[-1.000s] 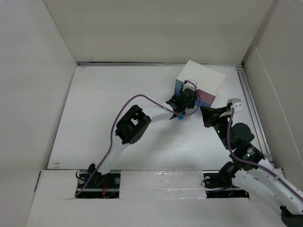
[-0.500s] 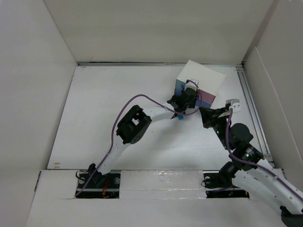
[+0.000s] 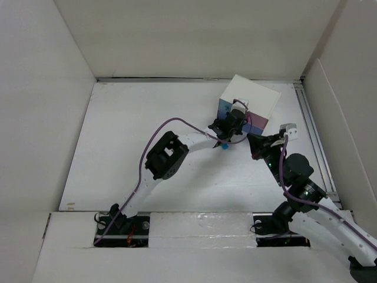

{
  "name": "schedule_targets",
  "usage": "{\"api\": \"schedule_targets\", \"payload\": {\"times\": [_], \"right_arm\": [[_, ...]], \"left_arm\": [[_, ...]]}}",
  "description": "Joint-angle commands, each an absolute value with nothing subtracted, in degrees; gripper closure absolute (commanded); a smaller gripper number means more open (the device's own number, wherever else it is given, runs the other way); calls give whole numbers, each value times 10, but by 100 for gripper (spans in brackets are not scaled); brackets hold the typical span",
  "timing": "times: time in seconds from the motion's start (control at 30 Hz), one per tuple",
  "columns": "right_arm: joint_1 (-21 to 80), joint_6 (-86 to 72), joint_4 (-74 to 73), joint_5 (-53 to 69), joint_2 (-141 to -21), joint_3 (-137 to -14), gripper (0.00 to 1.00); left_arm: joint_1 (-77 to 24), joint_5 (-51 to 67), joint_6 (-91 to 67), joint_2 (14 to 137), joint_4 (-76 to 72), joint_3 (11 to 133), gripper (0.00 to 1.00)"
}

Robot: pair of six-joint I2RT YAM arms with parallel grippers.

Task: Organize the desk

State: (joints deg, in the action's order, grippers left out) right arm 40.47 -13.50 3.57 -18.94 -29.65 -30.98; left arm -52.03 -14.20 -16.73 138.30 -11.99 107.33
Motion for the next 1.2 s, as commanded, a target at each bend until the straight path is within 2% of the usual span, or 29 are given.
{"api": "schedule_targets", "payload": {"times": [0.0, 0.3, 0.8, 1.17], "right_arm": [[402, -134, 68, -192, -288, -309, 92], [402, -134, 65, -208, -300, -305, 92], [402, -151, 68, -233, -360, -297, 93], [402, -159, 64, -239, -356, -287, 93]], "left_arm": [[-518, -142, -165, 1375, -137, 1087, 100], [-518, -130, -187, 1280, -209, 930, 100], [-535, -136, -212, 1177, -265, 769, 100], [-541, -139, -238, 1101, -293, 638, 100]]}}
